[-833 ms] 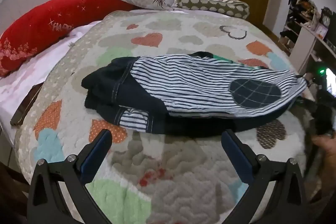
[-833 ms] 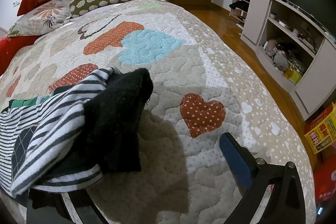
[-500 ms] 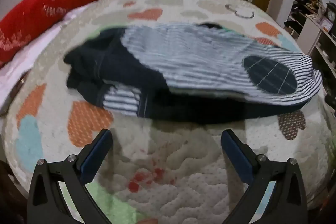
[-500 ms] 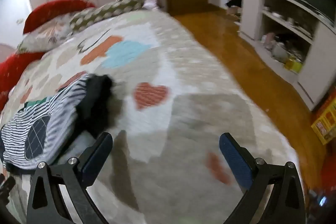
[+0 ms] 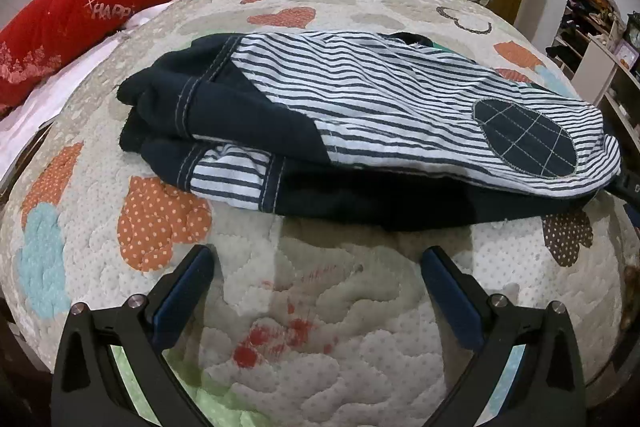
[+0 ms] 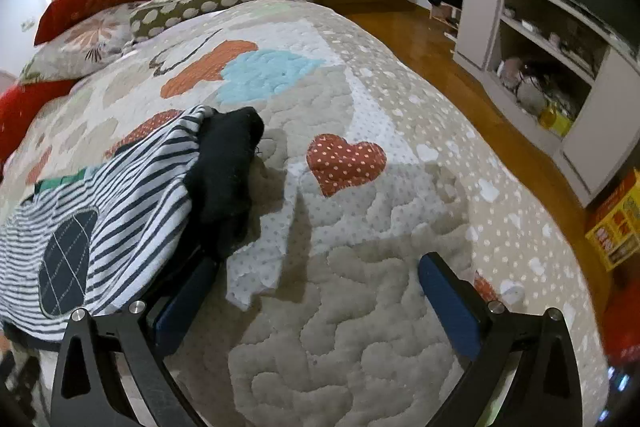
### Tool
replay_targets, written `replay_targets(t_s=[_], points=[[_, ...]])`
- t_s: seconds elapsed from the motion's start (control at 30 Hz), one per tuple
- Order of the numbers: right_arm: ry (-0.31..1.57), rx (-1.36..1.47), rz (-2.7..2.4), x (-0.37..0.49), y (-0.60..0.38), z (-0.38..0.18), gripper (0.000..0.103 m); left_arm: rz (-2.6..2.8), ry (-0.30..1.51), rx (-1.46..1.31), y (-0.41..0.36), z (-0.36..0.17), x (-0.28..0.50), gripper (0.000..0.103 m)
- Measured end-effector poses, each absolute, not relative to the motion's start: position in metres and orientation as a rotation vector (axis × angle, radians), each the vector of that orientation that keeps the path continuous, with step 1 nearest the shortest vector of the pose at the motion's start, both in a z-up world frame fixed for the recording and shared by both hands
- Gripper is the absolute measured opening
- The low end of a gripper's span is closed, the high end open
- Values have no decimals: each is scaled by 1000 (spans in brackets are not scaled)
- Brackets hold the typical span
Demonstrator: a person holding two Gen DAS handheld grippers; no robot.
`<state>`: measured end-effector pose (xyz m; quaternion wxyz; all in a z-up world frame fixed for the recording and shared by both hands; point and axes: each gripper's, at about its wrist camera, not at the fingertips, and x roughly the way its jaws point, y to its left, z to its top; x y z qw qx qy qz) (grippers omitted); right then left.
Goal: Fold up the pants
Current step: 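Approach the folded navy striped pants with both grippers open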
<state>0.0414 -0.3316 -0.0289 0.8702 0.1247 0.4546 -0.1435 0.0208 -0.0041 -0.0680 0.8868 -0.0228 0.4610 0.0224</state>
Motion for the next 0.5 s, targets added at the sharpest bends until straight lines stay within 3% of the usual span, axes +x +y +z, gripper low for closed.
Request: replay_targets(t_s=[0.5], points=[[928,209,-229,16,-322,-30,103,-47,976,-156,23,-41,2,103]])
